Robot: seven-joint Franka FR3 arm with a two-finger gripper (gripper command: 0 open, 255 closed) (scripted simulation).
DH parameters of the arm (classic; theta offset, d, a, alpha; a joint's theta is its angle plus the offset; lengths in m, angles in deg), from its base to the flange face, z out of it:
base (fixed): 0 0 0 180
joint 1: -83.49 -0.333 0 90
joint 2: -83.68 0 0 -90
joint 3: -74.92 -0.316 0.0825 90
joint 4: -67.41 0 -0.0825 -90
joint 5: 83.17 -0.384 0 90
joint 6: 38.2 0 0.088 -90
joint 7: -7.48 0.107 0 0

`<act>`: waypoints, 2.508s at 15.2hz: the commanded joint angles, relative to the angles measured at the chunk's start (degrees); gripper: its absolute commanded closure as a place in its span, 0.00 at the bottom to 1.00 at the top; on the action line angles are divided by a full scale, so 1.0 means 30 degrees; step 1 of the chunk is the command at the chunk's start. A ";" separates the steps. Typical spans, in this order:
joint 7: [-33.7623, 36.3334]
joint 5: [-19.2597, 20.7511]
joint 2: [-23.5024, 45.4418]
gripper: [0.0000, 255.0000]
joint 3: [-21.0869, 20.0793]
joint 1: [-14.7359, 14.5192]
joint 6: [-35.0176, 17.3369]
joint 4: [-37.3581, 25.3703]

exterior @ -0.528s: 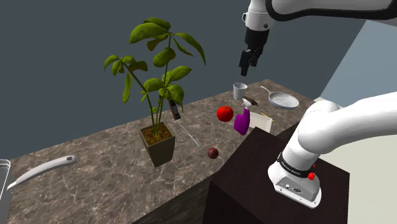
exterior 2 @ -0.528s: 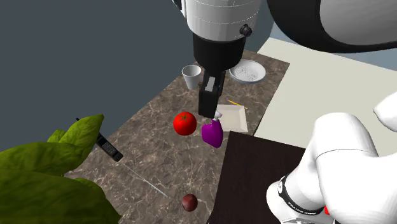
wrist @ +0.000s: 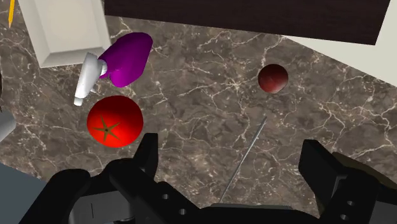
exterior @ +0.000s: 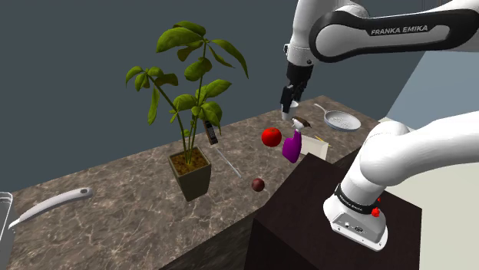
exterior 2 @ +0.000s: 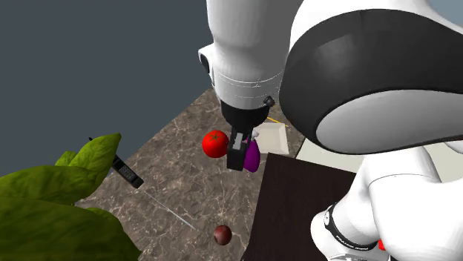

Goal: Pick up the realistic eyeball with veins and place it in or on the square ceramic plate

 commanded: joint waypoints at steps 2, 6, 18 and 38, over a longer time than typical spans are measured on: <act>0.0257 -0.0295 0.0380 0.00 -0.0140 -0.0251 -0.2088 0.1646; 0.0578 -0.0669 0.1346 0.00 -0.0358 -0.0604 -0.5045 0.3590; 0.1701 -0.1514 0.9053 0.00 -0.1436 -0.1523 -1.6027 0.6667; 0.7956 0.5626 2.0872 0.00 0.1947 -0.4329 -2.6051 0.4692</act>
